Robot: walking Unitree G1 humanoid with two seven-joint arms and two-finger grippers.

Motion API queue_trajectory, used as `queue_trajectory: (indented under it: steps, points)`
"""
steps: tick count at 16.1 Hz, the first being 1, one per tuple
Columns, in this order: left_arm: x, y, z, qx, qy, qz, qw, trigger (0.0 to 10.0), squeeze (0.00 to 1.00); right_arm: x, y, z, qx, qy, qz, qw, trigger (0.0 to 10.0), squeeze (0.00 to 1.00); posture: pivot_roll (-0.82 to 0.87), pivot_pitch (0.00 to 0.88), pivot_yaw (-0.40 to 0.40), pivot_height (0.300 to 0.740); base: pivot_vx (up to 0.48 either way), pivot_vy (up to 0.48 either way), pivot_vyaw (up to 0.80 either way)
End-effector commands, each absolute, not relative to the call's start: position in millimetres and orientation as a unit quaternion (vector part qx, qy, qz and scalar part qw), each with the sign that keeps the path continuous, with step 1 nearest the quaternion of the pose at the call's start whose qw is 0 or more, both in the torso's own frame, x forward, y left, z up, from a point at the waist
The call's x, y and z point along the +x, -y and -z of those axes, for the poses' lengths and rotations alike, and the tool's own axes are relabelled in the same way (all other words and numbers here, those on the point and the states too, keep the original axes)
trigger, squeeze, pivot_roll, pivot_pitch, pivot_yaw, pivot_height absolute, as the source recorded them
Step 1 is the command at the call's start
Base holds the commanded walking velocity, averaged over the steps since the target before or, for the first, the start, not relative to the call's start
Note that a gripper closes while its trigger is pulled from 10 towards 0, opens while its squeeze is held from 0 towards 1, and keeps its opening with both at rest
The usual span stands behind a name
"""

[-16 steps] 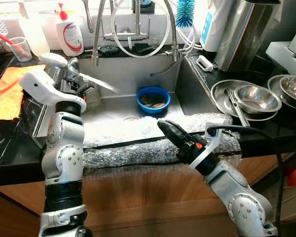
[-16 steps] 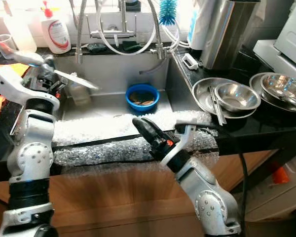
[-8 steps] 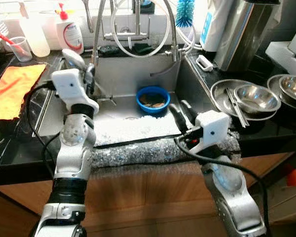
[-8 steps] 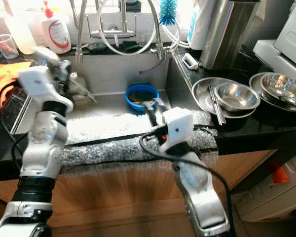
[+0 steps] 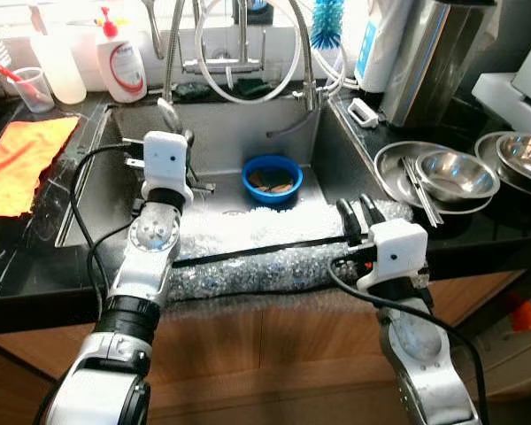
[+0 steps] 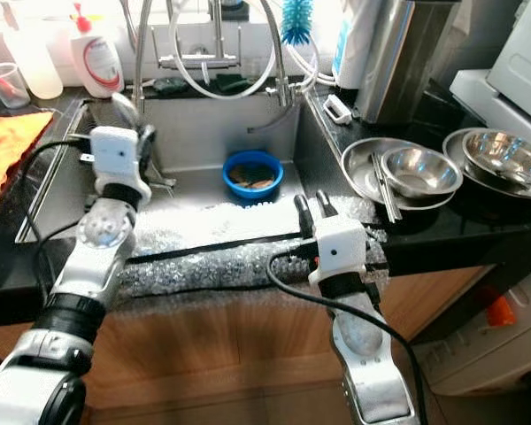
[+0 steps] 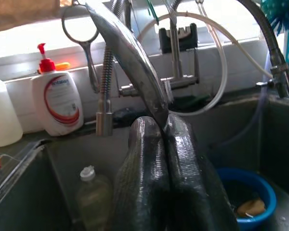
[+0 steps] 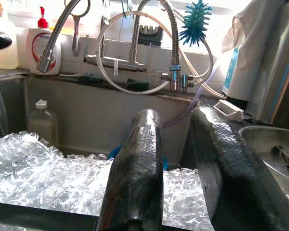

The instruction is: Kitchen organization

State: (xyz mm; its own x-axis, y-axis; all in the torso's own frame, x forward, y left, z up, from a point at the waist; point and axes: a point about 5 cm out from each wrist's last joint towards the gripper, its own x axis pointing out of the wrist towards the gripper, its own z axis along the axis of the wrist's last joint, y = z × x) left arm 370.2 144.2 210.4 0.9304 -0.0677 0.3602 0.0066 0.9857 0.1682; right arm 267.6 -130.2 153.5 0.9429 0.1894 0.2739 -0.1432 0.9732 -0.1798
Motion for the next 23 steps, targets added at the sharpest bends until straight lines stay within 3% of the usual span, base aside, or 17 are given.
queue_trajectory:
  steps: [1,6,7,8,9,19,21,23]
  points:
    - [375,-143,-212,0.102,0.178,0.019,0.979,10.0,0.00,266,130,-150,-0.079,0.144,-0.080,0.983,10.0,0.00,-0.04,0.029,0.004,0.740,0.000,0.000,0.00]
    - [380,-143,-191,0.141,0.123,0.034,0.982,10.0,0.00,267,125,-146,-0.082,0.147,-0.082,0.982,10.0,0.00,-0.04,0.016,0.013,0.740,0.000,0.000,0.00]
    - [379,-143,-187,0.138,0.116,0.034,0.983,10.0,0.07,267,124,-146,-0.081,0.147,-0.082,0.982,10.0,0.00,-0.03,0.014,0.013,0.740,0.000,0.000,0.00]
    - [379,-143,-186,0.137,0.115,0.036,0.983,10.0,0.89,267,123,-145,-0.080,0.147,-0.082,0.983,10.0,0.00,-0.03,0.013,0.013,0.740,0.000,0.000,0.00]
    - [379,-142,-185,0.134,0.114,0.041,0.983,10.0,1.00,267,123,-145,-0.079,0.147,-0.081,0.983,10.0,0.00,-0.03,0.010,0.013,0.740,0.000,0.000,0.00]
    - [374,-142,-181,0.093,0.114,0.039,0.988,10.0,1.00,267,121,-142,-0.075,0.144,-0.077,0.984,10.0,0.00,-0.03,0.000,0.016,0.740,0.000,0.000,0.00]
    - [375,-145,-181,0.034,0.105,0.032,0.993,10.0,1.00,267,121,-141,-0.074,0.142,-0.076,0.984,10.0,0.00,-0.03,0.000,0.016,0.740,0.000,0.000,0.00]
    - [377,-149,-187,0.026,0.114,0.022,0.993,10.0,0.96,268,121,-142,-0.075,0.141,-0.076,0.984,10.0,0.00,-0.03,0.003,0.013,0.740,0.000,0.000,0.00]
